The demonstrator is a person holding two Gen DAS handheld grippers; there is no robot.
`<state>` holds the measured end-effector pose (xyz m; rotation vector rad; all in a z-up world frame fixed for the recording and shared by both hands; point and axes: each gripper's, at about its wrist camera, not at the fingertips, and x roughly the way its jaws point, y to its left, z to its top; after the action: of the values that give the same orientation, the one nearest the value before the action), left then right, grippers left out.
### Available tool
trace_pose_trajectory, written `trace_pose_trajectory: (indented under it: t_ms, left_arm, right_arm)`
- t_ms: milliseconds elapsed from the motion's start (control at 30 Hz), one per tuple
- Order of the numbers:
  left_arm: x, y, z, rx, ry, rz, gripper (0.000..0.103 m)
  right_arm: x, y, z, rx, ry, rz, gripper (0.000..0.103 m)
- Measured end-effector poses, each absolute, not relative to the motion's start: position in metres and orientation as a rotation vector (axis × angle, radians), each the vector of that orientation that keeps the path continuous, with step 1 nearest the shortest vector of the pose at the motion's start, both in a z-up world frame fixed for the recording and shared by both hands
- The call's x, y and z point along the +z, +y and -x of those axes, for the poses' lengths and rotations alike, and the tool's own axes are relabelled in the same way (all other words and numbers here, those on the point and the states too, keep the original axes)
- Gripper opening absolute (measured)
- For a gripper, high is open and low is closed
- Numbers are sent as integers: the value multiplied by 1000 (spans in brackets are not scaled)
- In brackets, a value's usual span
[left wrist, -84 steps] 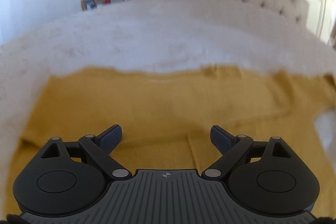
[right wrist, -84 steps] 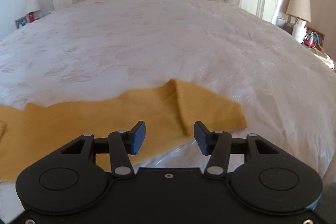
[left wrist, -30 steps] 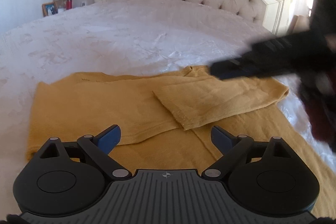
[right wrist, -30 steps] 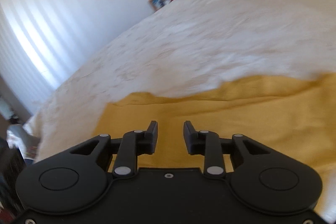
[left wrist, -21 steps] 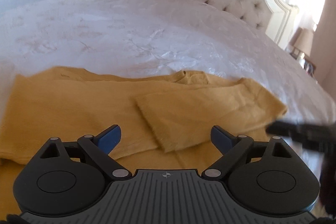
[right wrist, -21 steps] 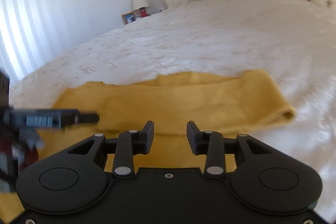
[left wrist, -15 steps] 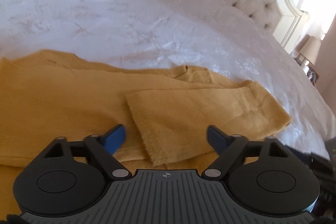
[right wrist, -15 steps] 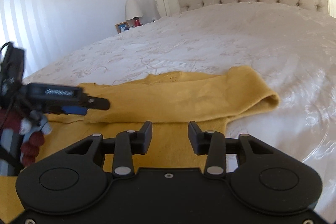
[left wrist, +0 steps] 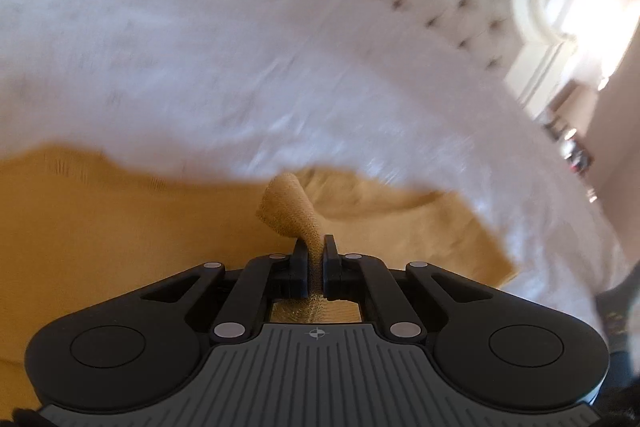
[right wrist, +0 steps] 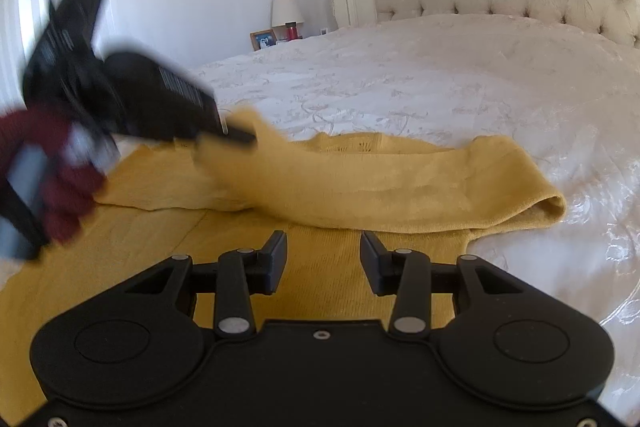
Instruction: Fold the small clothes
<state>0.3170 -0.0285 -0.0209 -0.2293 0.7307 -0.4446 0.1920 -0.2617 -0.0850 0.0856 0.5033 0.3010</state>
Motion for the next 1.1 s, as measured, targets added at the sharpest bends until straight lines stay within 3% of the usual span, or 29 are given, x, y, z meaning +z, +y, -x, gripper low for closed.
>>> trace_pose_trajectory:
  t_ms: [267, 1100]
  left_arm:
    - [47, 26, -309, -440, 640, 257, 6]
    - [-51, 129, -330, -163, 876, 211, 9]
  right_arm:
    - [-92, -260, -195, 298, 537, -99, 51]
    - [-105, -260, -200, 239, 601, -93, 55]
